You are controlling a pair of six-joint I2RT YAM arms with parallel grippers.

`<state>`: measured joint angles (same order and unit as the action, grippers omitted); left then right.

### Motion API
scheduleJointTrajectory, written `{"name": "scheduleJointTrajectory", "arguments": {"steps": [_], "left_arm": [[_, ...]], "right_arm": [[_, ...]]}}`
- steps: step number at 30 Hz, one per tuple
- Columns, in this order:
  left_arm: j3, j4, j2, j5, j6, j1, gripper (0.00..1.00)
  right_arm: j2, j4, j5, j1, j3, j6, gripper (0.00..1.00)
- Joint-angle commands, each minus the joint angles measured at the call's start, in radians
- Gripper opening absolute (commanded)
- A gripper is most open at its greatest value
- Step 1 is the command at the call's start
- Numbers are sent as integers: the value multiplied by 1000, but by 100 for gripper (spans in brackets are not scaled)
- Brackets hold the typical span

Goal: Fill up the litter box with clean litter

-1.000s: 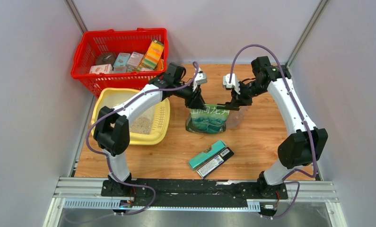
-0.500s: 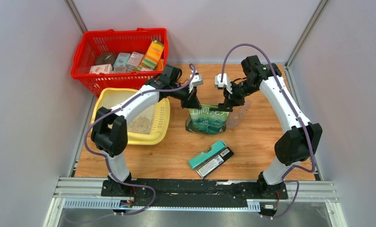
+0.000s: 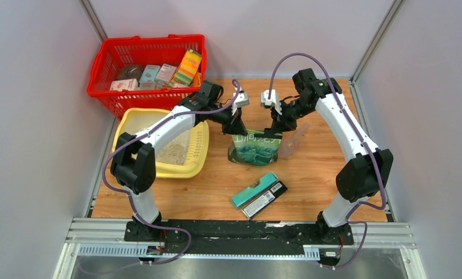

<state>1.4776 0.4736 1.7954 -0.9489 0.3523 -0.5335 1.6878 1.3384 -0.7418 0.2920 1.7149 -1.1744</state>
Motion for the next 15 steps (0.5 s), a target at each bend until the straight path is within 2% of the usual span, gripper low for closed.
{"name": "scheduleJointTrajectory", "arguments": {"steps": [1, 4, 15], "left_arm": [[-8, -9, -44, -8, -18, 6, 3], [-5, -7, -48, -7, -19, 7, 4], [4, 11, -62, -4, -15, 13, 6]], "right_arm": [[16, 200, -62, 24, -26, 36, 0], [23, 154, -25, 29, -43, 91, 0], [15, 102, 28, 39, -95, 114, 2]]}}
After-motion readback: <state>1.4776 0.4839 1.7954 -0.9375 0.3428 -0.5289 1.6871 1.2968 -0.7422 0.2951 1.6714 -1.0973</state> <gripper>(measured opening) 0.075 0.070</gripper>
